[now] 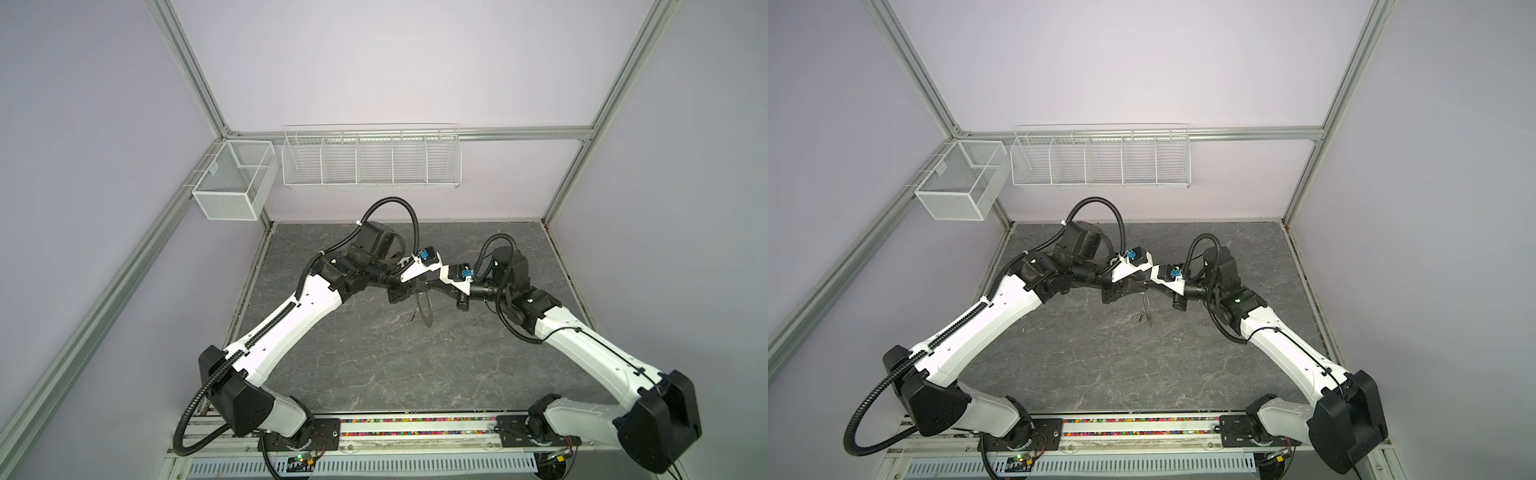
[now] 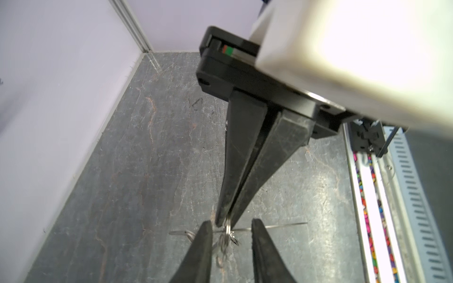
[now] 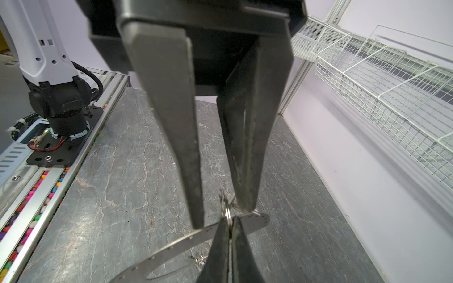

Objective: Attach keys to a key ring
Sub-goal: Insert the key into the keyring.

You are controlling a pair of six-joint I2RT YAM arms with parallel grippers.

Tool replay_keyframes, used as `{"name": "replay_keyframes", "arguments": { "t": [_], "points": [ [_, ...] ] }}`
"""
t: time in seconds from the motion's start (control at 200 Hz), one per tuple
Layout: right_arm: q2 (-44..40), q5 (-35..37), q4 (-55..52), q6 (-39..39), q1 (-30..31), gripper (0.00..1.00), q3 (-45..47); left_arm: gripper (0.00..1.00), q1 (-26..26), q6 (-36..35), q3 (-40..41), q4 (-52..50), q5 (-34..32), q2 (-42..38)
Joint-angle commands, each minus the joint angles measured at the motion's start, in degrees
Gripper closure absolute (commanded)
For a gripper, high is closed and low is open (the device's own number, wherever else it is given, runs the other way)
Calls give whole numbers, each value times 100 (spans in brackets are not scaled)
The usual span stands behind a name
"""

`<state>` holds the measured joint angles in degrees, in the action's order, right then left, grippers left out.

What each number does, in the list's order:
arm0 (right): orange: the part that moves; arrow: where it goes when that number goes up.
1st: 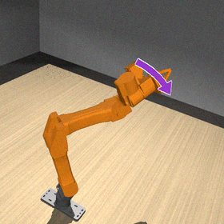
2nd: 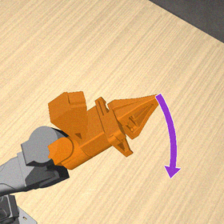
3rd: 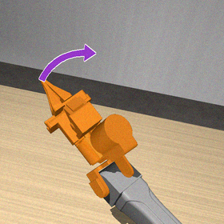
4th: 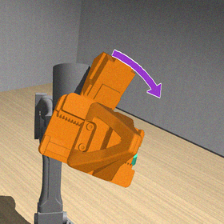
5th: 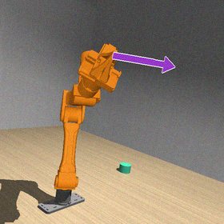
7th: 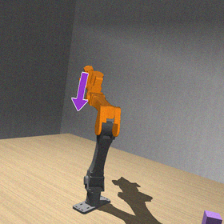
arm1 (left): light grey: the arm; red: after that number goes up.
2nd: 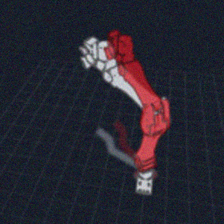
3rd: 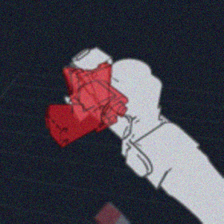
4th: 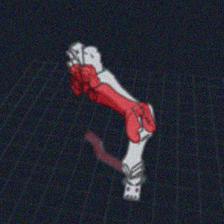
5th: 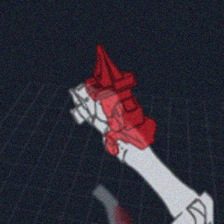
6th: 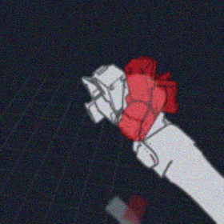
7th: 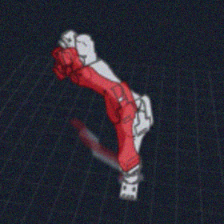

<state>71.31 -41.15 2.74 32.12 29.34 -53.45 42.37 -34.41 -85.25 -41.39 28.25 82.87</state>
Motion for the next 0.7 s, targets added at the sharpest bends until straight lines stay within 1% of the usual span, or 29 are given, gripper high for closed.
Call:
{"name": "replay_keyframes", "arguments": {
  "t": [0.0, 0.12, 0.225, 0.355, 0.45, 0.53, 0.695],
  "points": [
    [23, -50, 495, -282, 27, 93, 115, 63, -197, 356, 325, 596, -89, -291],
    [32, -17, 711, -483, 5, 93, 142, 60, -443, 755, 865, 1277, -33, -598],
    [45, -75, 864, -633, -9, 93, 117, 59, -466, 866, 1301, 1682, 52, -779],
    [100, -148, 939, -705, -23, 93, 47, 59, -466, 1071, 1606, 2022, 141, -793],
    [137, -155, 939, -722, -16, 93, -7, 59, -466, 1150, 1735, 2226, 184, -788],
    [147, -177, 988, -739, -27, 93, -9, 59, -466, 1121, 1744, 2206, 113, -737],
    [170, -192, 1088, -787, -30, 93, -14, 60, -466, 1046, 1742, 2249, 169, -651]
  ]
}}
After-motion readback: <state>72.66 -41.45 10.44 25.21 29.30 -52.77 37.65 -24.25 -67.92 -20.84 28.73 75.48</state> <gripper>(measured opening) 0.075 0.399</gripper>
